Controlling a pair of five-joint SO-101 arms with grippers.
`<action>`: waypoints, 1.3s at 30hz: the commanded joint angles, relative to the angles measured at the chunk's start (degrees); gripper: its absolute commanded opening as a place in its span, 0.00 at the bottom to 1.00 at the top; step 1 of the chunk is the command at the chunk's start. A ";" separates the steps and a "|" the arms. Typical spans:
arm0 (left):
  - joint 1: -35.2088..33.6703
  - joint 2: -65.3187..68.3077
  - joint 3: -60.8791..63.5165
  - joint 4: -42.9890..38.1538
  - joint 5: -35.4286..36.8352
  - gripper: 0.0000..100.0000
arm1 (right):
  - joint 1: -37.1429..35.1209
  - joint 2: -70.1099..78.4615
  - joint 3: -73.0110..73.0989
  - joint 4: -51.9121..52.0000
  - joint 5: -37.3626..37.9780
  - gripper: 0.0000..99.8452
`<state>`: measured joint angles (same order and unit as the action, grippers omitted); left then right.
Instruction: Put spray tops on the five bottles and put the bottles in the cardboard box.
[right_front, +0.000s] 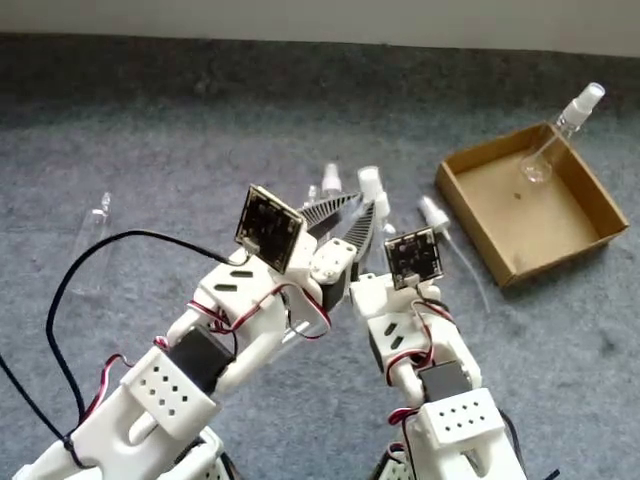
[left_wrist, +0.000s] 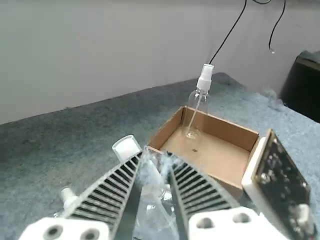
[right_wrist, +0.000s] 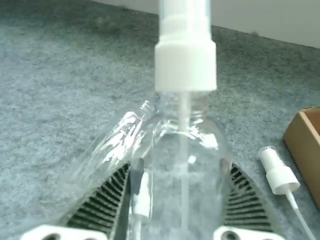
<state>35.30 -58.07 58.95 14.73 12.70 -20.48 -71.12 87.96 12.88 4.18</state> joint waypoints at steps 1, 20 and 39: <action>-0.66 -5.32 -0.40 0.62 -0.79 0.01 | 0.84 -0.92 -0.92 -1.63 0.70 0.18; -6.73 -21.05 7.60 28.13 -0.79 0.01 | 1.01 -20.79 -9.01 14.99 0.62 0.18; -7.08 -45.85 23.60 25.93 -0.70 0.01 | 6.29 -21.41 -21.58 18.33 0.26 0.18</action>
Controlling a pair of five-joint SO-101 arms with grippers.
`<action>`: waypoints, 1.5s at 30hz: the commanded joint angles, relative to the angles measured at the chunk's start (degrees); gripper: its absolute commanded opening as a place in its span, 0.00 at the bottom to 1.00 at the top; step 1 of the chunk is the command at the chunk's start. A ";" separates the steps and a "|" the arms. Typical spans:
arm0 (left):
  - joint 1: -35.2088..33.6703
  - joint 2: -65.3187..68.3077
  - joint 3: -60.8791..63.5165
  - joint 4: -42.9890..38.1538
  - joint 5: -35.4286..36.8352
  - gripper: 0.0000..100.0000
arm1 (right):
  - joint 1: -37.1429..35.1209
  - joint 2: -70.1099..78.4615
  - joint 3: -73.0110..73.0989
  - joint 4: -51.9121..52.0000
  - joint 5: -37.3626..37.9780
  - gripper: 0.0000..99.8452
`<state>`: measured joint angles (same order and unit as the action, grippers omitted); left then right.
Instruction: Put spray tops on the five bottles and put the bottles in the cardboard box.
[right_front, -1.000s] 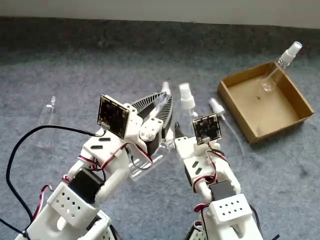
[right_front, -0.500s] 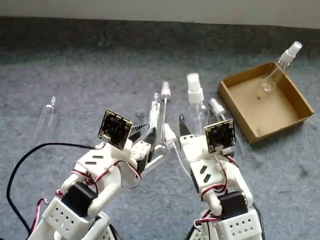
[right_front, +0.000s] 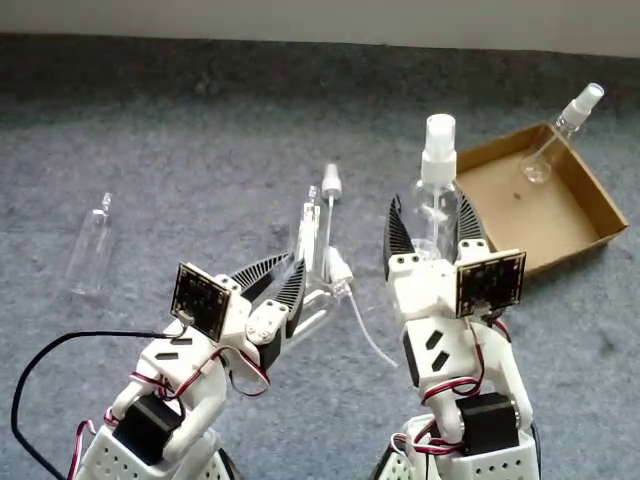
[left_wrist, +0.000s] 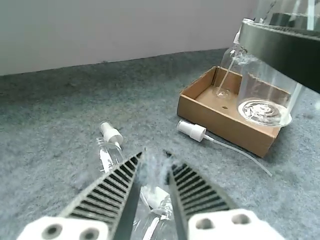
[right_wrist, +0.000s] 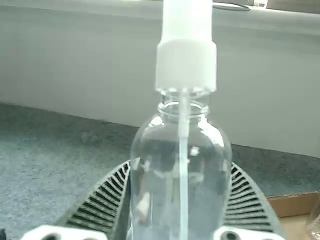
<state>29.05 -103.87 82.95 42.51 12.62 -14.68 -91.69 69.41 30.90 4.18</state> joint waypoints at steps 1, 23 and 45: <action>-0.84 -0.04 -0.31 -1.85 -0.62 0.01 | -0.22 -0.84 -2.33 0.13 0.26 0.18; -12.09 0.57 -3.38 -17.93 -0.70 0.01 | -17.36 -0.92 5.49 0.13 0.62 0.18; -12.00 41.71 -40.57 -12.57 -0.44 0.01 | -19.21 -0.92 6.37 0.31 0.53 0.18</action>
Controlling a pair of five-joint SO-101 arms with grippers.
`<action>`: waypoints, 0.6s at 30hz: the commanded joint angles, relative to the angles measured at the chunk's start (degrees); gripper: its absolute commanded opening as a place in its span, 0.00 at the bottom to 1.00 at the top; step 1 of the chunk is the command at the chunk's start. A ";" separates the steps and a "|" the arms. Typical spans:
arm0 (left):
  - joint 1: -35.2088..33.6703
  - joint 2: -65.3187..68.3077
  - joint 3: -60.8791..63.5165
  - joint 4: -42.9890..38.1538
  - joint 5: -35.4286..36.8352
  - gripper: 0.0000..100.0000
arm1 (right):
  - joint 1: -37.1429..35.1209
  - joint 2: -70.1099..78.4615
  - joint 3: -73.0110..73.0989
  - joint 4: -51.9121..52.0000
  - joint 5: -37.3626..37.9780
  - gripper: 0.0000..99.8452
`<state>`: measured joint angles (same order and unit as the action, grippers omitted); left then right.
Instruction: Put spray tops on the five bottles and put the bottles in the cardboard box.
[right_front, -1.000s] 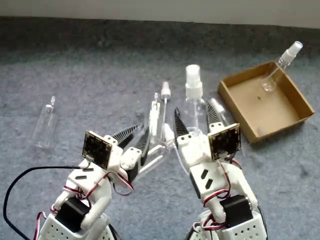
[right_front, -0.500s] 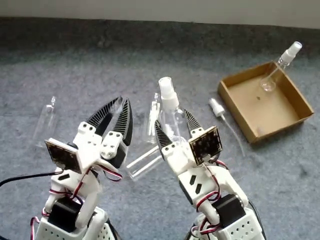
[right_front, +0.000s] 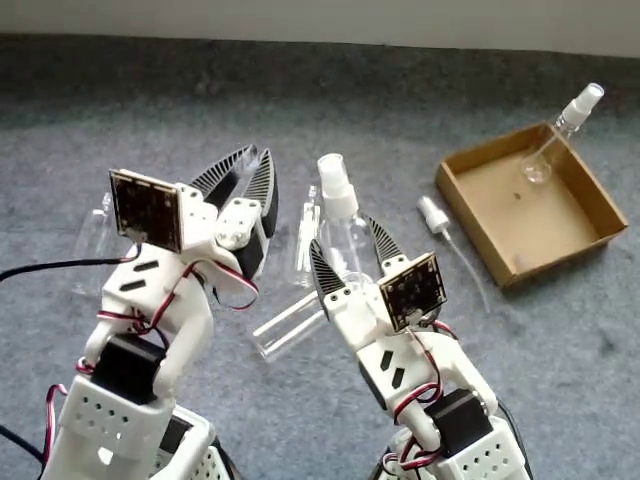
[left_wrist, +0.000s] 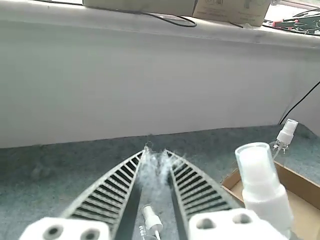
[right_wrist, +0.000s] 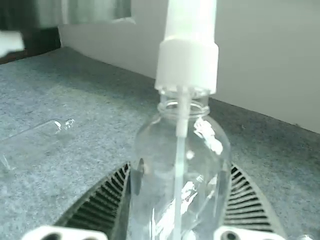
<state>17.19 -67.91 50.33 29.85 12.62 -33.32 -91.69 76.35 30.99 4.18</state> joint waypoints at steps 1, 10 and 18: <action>-0.22 7.60 -9.45 0.09 -0.44 0.01 | -0.57 -0.92 -0.57 0.22 0.44 0.18; -0.22 24.13 -21.14 0.00 -0.44 0.01 | -0.57 -0.92 -0.22 0.31 0.53 0.18; -0.31 30.55 -27.12 -0.88 -0.44 0.01 | -0.57 -1.01 4.44 -0.04 0.62 0.18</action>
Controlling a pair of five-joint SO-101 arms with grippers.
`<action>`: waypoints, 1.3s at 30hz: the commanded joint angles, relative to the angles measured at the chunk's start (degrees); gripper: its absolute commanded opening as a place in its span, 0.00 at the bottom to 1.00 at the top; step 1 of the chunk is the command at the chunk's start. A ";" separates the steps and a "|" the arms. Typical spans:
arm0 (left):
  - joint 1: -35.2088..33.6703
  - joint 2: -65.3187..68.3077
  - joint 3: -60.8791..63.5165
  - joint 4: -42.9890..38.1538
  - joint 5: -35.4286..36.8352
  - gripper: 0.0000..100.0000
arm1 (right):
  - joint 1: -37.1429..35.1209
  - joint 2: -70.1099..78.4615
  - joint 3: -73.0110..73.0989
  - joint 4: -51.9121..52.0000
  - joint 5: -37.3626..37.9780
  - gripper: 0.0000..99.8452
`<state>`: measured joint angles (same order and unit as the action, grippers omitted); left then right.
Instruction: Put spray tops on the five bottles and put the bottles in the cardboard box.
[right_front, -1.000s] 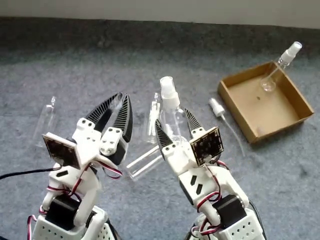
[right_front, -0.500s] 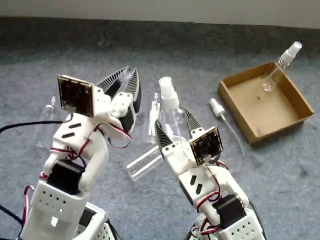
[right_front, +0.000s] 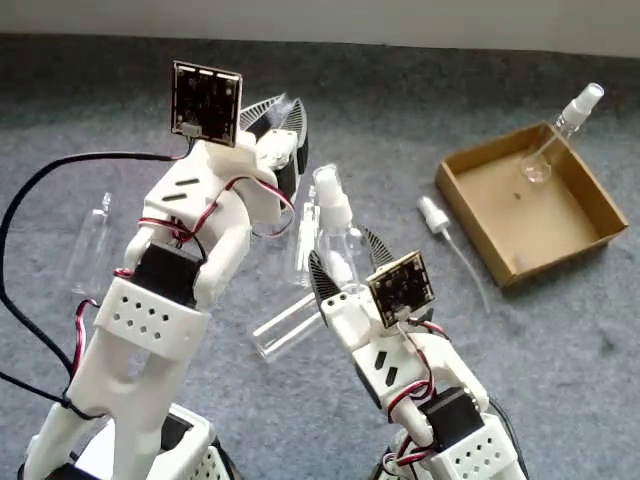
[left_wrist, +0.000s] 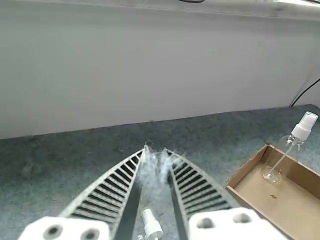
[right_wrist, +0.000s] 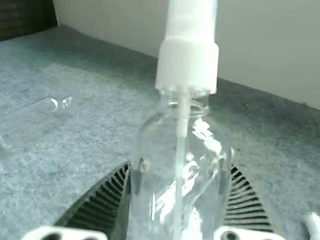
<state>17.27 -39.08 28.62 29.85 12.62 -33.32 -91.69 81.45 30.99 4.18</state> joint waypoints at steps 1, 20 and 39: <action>-0.40 2.51 -5.58 -1.85 -0.44 0.01 | -0.57 -1.01 -0.57 -0.04 0.70 0.18; -1.19 11.12 -5.58 -7.82 -0.44 0.01 | -0.40 -12.62 -0.13 0.04 0.70 0.18; 7.52 2.86 -5.67 -0.26 -0.70 0.01 | 0.22 -12.09 3.65 0.31 0.70 0.18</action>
<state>21.85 -33.10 26.15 26.59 12.62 -33.32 -104.00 84.88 30.99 4.18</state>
